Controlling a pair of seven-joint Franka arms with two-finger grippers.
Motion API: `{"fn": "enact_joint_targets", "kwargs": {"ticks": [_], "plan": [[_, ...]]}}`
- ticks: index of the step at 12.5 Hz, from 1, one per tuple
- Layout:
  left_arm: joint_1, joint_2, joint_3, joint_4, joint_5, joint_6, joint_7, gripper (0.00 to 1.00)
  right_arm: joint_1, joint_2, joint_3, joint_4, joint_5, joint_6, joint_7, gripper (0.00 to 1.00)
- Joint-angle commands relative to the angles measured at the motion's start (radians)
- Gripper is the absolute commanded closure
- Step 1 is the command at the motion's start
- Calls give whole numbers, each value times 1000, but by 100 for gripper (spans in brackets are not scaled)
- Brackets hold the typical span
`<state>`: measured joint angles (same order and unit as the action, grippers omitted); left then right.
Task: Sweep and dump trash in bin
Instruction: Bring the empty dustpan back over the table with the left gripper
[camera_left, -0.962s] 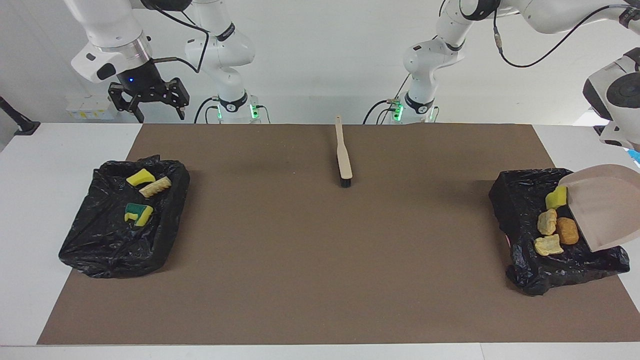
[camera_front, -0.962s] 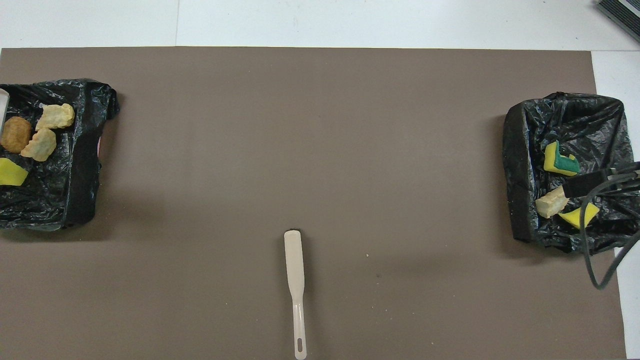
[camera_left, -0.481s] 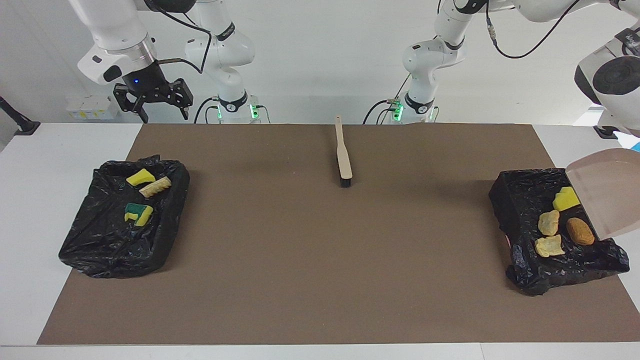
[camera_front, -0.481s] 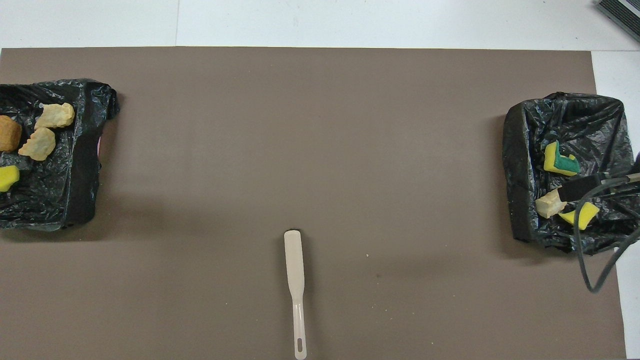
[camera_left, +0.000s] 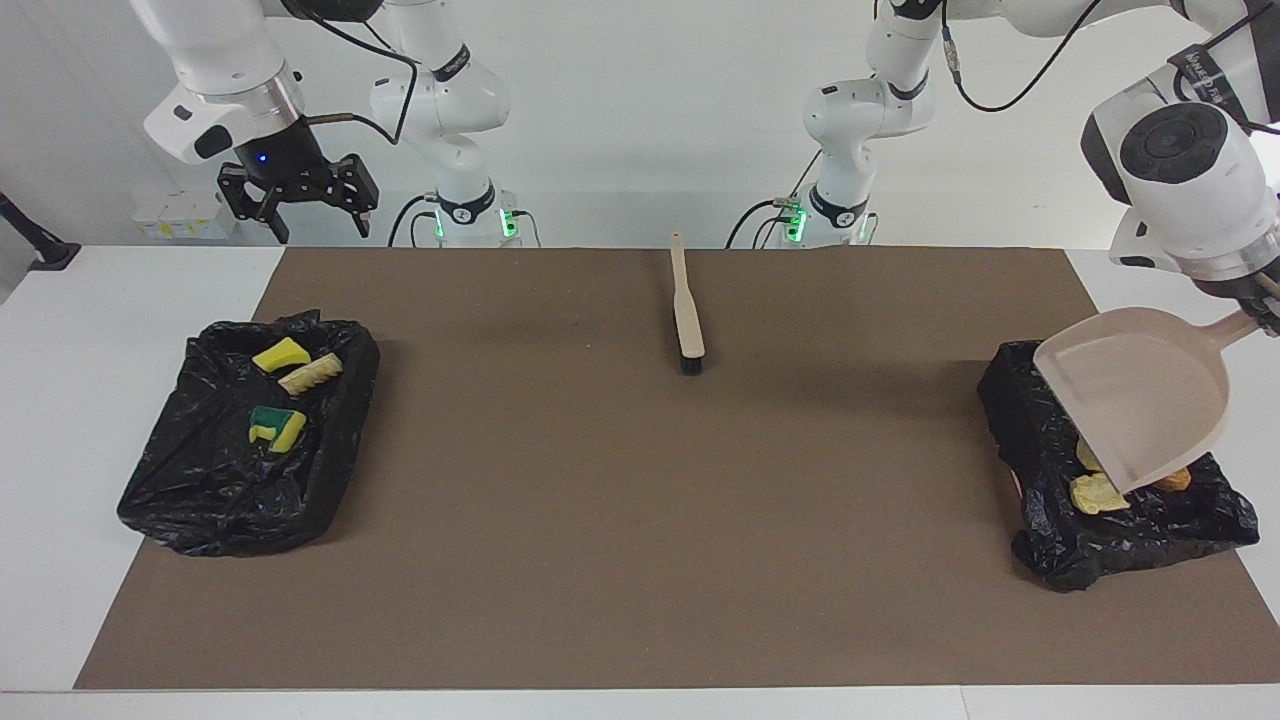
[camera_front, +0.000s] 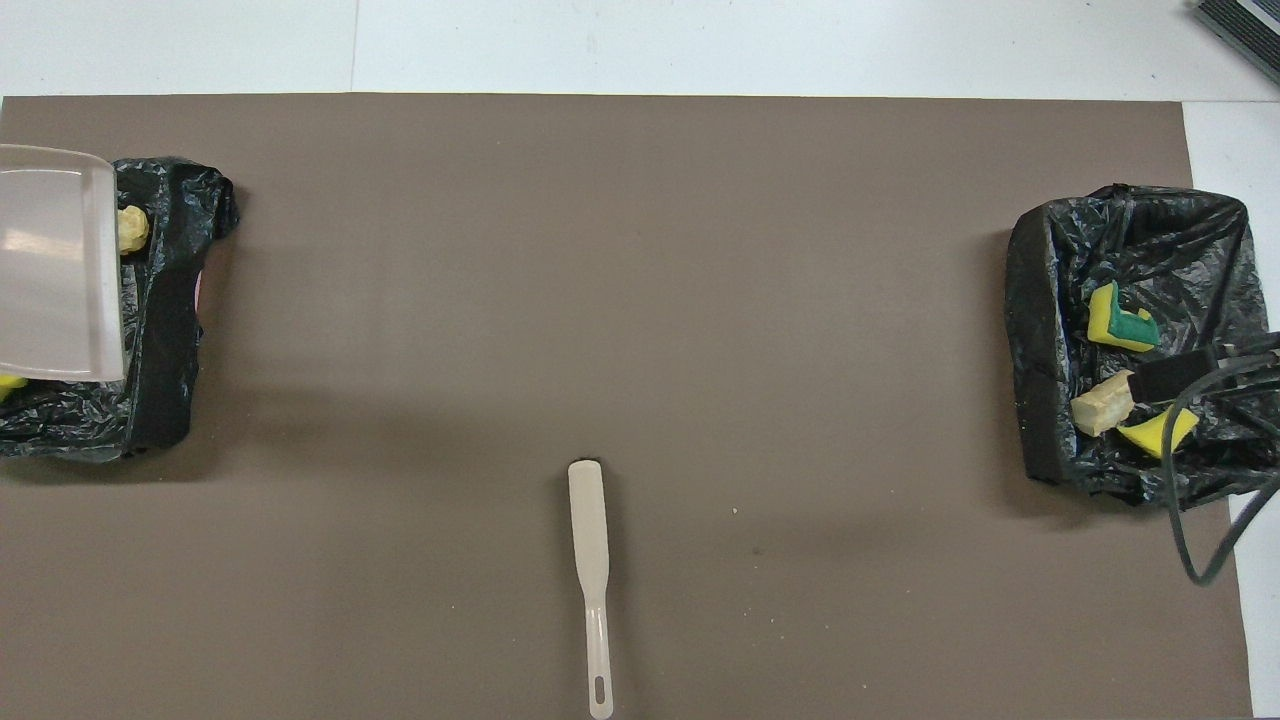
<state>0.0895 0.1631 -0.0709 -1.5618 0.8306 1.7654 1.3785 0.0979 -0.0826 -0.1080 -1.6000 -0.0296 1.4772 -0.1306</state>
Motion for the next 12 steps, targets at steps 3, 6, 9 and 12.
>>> {"fn": "enact_joint_targets", "kwargs": {"ticks": [3,6,9,12], "plan": [[-48,-79,10,-138,-261,-9,-169,100,-7,-14,5,-12,-1,6,3,0],[-108,-76,10,-178,-391,-14,-358,100,-36,-16,13,-17,0,-7,-4,0],[-160,-47,10,-178,-511,-29,-594,100,-121,-16,88,-18,2,0,8,0],[-247,61,11,-143,-617,-1,-925,100,-119,-17,102,-17,5,2,11,0]]}}
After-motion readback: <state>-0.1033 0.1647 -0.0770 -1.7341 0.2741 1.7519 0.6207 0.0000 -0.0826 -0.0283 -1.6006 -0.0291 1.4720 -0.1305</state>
